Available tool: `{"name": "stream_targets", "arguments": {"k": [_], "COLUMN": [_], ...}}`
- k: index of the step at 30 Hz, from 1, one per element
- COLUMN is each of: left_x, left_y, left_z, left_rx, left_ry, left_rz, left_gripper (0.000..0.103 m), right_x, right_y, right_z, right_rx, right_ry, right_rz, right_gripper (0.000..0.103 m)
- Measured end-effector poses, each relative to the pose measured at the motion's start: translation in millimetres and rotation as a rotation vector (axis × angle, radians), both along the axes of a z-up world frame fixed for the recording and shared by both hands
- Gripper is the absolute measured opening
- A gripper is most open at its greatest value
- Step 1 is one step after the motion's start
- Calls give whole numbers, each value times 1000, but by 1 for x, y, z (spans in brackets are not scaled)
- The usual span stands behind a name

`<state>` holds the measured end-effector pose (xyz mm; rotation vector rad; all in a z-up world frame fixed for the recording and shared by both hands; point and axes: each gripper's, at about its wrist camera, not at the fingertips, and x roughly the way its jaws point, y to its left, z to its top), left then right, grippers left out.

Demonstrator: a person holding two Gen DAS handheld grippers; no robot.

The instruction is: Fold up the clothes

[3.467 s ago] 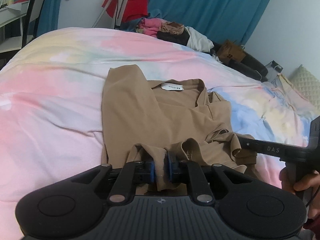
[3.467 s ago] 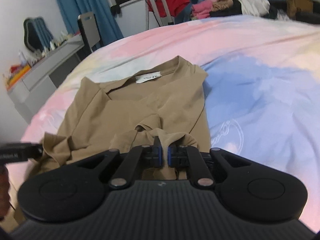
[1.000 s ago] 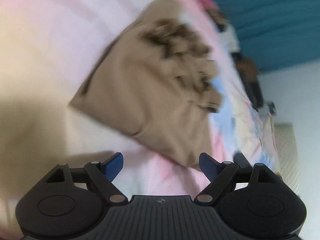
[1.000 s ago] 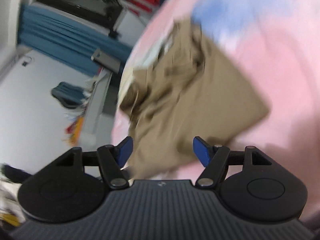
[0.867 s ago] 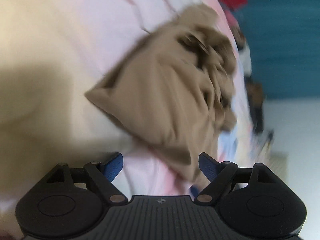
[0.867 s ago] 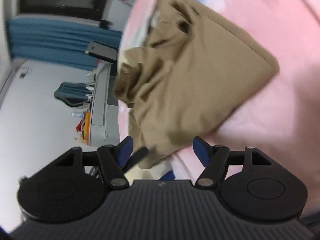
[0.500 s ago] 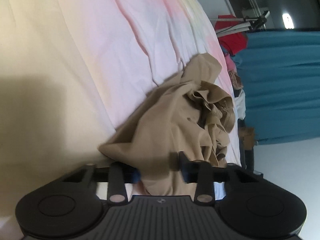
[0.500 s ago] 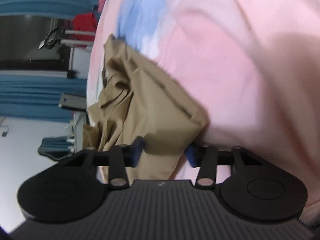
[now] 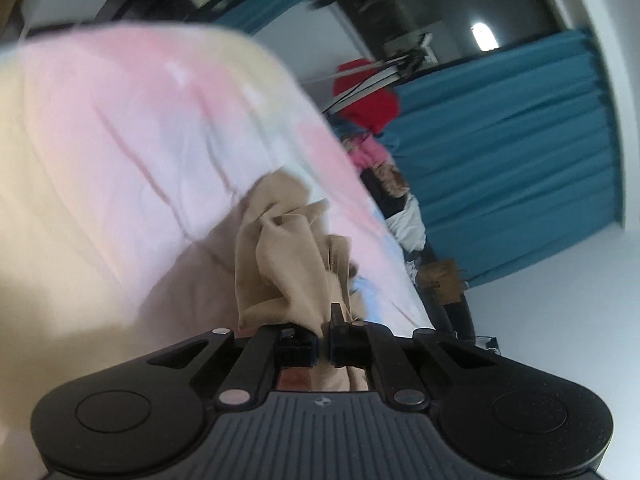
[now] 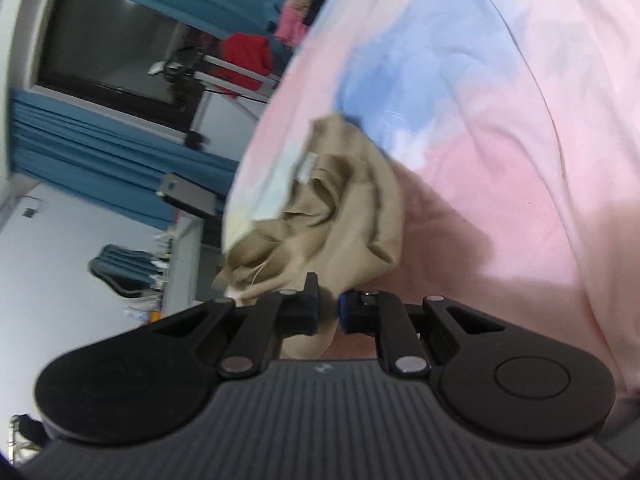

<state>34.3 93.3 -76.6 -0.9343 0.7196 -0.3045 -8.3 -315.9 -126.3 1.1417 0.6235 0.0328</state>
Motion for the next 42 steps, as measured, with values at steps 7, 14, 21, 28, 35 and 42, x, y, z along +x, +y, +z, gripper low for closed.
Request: {"name": "stream_targets", "arguments": {"k": [7,14,21,28,35,42], "left_x": [-82,-88,3,110,164,173], "left_y": [10,27,15,0,-16,-26], "left_z": [35,29,23,-18,-80,-87], "left_rx": [-22,-111,-145,-6,156,240], "left_ry": [15,87,151,82,76,45], "left_rz": [-3,23,65,59,23,-10], "left_gripper": [5,6,6,8,9,15], "right_x": [-72,-65,14,106,158,161], "right_y": [2,3,-3,-9,0,1], "right_z": [36,51,46,2,-64,-69], "right_rx": [-2,-15,-3,-27,-166,-211], "right_ry": [-37,-36,10,70,119,90], "right_rz": [39,24,-46,-92,-79,-61], "right_gripper": [13,13,13,13,13,14]}}
